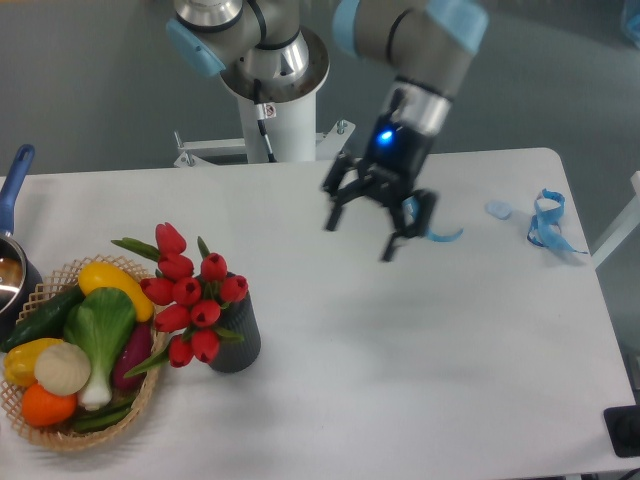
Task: Insert the flowers into the vase
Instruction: 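Open the gripper, release the tulips and withdraw upward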
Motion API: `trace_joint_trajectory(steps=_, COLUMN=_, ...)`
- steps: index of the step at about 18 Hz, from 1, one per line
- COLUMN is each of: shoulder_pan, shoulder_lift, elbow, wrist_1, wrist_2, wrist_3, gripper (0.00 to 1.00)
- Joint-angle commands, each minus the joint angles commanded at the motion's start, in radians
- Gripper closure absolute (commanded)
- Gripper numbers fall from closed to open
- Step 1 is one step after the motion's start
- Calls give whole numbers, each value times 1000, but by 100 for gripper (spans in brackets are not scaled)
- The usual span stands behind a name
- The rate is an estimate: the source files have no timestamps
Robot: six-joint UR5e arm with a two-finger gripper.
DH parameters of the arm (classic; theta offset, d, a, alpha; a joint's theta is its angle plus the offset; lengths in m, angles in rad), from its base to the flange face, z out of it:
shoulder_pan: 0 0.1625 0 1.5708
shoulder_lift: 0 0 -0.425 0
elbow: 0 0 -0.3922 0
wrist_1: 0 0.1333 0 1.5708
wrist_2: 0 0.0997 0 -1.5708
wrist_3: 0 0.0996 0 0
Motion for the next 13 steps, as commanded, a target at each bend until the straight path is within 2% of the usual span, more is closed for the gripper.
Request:
trace_joint_trajectory(steps=2, shoulder_pan=25, shoulder_lift=35, elbow=40, wrist_1=-21, wrist_2=147, wrist_3=3, gripper=0)
trace_joint_trajectory(steps=4, shoulder_pan=35, shoulder_lift=46, elbow=45, wrist_1=-41, wrist_2=251, wrist_3=65, gripper=0)
trace_joint_trajectory(steps=6, shoulder_pan=45, shoulder_lift=66, elbow=43, wrist_1=-84, wrist_2=284, wrist_3=211, gripper=0)
trace_joint_trajectory(steps=10, shoulder_pan=120, shoulder_lift=112, elbow=37, wrist_1=-224, wrist_2=301, wrist_3=438, gripper=0)
trace_joint_trajectory(steps=13, shoulder_pan=135, shoulder_lift=130, elbow=16, wrist_1=-244, wrist_2=301, wrist_3=492, gripper=0)
